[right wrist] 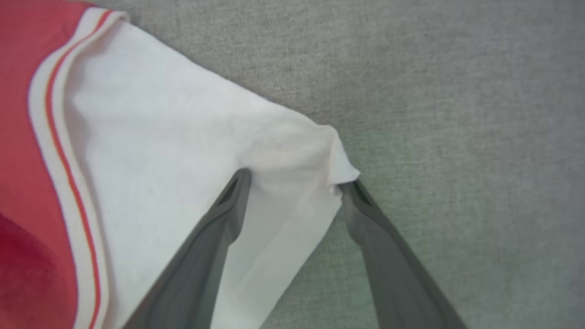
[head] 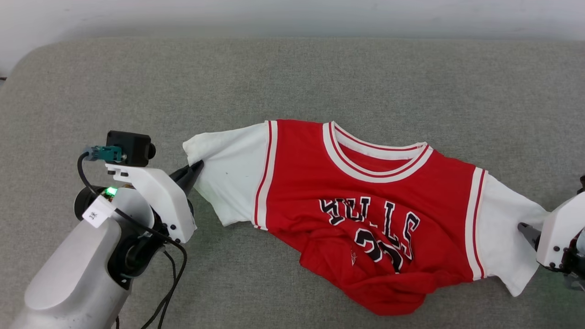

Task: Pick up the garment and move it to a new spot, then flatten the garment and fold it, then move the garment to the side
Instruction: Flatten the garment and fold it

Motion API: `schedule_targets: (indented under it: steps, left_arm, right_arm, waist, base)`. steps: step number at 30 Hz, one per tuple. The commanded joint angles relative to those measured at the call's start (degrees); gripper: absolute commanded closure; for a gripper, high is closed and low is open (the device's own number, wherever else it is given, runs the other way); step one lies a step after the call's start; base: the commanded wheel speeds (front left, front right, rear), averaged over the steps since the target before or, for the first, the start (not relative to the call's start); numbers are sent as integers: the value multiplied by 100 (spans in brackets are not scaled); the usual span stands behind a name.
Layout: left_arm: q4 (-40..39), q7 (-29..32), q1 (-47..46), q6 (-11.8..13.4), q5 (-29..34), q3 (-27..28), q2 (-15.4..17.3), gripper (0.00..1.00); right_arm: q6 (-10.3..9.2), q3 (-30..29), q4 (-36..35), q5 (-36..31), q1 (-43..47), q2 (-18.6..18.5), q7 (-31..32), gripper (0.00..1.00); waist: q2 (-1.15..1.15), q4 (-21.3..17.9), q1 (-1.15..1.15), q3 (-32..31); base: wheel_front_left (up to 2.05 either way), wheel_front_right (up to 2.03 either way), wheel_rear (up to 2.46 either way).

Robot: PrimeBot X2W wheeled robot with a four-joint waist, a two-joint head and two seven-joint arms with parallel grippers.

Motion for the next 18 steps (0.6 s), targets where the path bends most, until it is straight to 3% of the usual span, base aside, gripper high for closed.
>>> schedule_targets:
  steps: [1,3,5,6,11,18]
  left_arm:
    - [-27,-44,-47,-6,-20,31,-4,100]
    - [-27,-70,-50,-14,-29,39,-14,100]
    - [-12,-107,-45,-24,-19,47,-15,100]
    - [-2,-120,-45,-24,-21,52,-17,100]
    - [61,-283,-18,6,2,110,-8,100]
    - [175,-519,-160,112,32,258,13,100]
  right_arm:
    - [-3,56,208,-7,-23,79,160,0]
    - [-2,112,385,46,10,181,384,0]
    - [7,166,513,95,25,261,603,72]
    - [7,166,537,140,30,291,657,100]
    - [-3,138,328,193,-149,114,514,100]
    - [-4,223,-314,184,-577,-162,-298,100]
  waist:
    - [0,61,0,81]
    - [0,76,0,117]
    - [0,81,0,134]
    - [0,82,0,136]
    - [0,52,0,34]
    - [0,-51,0,-292]
  base:
    - [0,0,0]
    - [0,0,0]
    - [0,0,0]
    - [0,0,0]
    - [0,0,0]
    - [0,0,0]
